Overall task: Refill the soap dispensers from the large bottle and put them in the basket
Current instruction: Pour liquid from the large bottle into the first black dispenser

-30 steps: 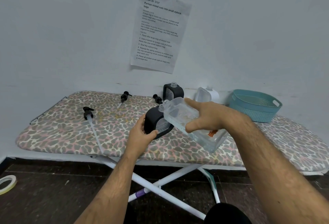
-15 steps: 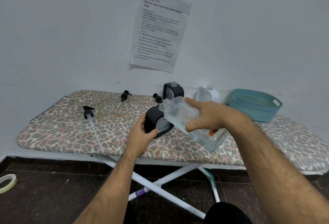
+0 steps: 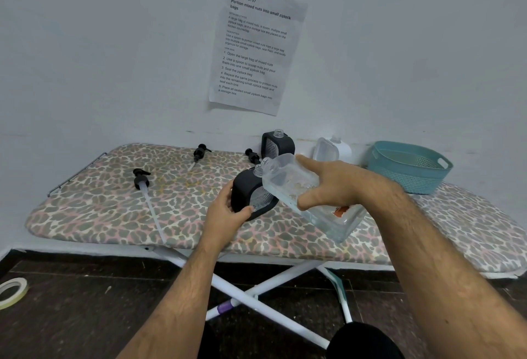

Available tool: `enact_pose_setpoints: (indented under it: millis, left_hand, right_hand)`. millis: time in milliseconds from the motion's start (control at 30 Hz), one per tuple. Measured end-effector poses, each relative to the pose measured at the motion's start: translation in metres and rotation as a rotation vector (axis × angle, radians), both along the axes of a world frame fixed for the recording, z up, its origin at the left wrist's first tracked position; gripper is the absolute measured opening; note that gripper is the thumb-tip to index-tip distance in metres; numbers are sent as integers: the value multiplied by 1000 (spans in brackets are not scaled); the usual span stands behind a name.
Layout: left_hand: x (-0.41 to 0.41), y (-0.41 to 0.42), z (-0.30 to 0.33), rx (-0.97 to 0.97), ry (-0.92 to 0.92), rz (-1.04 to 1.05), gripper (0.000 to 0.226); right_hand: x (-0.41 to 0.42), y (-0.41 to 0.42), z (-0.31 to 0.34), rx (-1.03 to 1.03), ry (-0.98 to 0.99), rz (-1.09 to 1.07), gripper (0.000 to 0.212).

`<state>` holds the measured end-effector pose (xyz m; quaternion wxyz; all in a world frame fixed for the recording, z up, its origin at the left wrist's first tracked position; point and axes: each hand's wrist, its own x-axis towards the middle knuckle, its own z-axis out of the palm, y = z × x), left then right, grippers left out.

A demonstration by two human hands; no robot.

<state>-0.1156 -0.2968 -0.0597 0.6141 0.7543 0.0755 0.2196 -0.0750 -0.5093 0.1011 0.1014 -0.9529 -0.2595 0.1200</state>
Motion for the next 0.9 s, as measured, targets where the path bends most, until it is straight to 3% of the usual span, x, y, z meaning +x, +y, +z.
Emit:
enact_pose_setpoints:
  millis: [467,900]
  left_hand:
    - [0,-1,1,11,0,10,62]
    - [0,0,0,17,10,3,63]
  right_hand:
    - [2,-3,-9,53,46,-28,102]
    - [-1,-13,-32,118,-25,-1,102]
